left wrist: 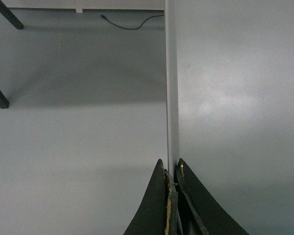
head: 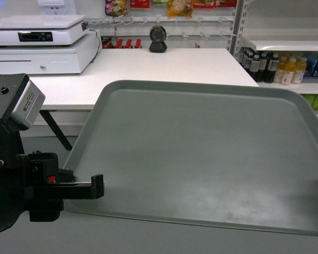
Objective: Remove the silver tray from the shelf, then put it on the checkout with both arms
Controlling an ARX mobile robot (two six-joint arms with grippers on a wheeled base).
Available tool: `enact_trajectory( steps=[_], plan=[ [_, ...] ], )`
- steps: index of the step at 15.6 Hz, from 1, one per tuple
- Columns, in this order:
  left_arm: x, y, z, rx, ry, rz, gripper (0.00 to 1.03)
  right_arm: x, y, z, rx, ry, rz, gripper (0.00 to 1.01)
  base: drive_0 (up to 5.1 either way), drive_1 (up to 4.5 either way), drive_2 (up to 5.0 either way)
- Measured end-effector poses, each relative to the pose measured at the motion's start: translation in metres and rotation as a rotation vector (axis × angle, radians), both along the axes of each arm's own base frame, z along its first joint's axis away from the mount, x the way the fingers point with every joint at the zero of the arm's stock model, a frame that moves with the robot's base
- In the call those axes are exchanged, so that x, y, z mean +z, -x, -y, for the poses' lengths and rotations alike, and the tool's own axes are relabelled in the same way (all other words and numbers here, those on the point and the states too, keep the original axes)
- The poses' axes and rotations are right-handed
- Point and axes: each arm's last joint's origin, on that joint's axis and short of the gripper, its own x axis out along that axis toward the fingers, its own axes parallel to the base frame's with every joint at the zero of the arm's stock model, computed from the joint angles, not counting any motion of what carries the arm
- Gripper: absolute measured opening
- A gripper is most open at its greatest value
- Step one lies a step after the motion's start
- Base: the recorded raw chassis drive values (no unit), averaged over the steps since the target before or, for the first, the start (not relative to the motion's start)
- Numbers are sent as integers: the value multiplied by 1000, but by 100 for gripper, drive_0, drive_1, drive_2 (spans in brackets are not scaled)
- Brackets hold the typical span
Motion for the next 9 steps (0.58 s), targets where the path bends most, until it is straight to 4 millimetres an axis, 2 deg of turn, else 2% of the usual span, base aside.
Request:
enact_trajectory(
  steps=[6,9],
  plan=[
    [0,0,0,-1,1,2,3,0,0,0,-2,0,-1,2,0,0,0],
    [0,0,0,-2,2,4,3,0,0,0,-2,1,0,2,-82,430,-340]
  ],
)
